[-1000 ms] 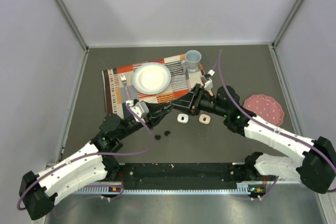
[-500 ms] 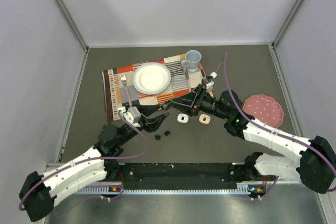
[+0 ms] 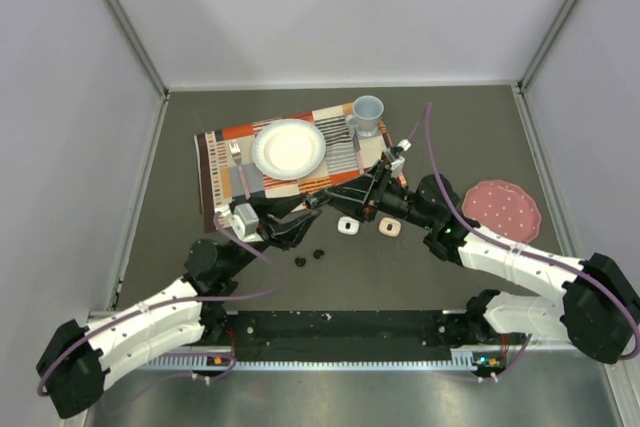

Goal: Insert the wireless bluetooth earbuds into the charging case
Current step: Pass from the right arm to the left

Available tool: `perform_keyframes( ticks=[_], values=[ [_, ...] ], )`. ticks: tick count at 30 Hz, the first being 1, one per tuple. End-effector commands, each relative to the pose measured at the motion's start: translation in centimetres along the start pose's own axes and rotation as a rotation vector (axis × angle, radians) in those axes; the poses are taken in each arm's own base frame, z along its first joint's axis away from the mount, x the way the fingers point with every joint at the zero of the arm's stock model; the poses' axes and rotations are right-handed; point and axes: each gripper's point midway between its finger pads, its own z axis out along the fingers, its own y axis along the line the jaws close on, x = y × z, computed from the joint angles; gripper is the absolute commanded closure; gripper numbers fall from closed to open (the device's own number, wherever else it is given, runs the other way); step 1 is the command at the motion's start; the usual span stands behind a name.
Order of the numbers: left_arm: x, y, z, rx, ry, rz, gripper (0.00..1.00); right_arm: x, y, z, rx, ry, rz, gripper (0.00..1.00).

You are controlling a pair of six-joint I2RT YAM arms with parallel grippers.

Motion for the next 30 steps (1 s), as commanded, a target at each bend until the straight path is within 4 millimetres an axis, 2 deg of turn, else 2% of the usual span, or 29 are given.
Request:
perform_keyframes(
  ticks=[1, 17, 21, 26, 27, 29, 30],
  values=[
    [-2.2, -0.6, 0.9, 0.030, -0.079, -0.009, 0.50, 0.2, 2.4, 0.0, -0.087, 0.010, -0.022, 0.97],
    [-2.2, -0.6, 1.5, 0.038, -0.075, -0.006, 0.55, 0.4, 2.1, 0.2, -0.076, 0.029, -0.014, 0.97],
    [-1.8, -0.6, 1.6, 0.037, -0.061, -0.009, 0.63, 0.4, 2.2, 0.2, -0.082, 0.032, -0.015, 0.97],
    [-1.6, -0.4, 1.8, 0.031, -0.050, -0.011, 0.83, 0.5, 2.3, 0.2, -0.086, 0.040, -0.008, 0.93],
    [-1.6, -0.4, 1.9, 0.032, -0.048, -0.008, 0.87, 0.6, 2.4, 0.2, -0.093, 0.041, -0.009, 0.91],
    [-1.3, -0.4, 2.0, 0.033, -0.033, -0.009, 0.98, 0.6, 2.7, 0.1, -0.106, 0.042, -0.026, 0.75],
    [-1.4, -0.5, 2.0, 0.037, -0.034, -0.007, 1.00, 0.6, 2.7, 0.1, -0.106, 0.044, -0.031, 0.70]
  ],
)
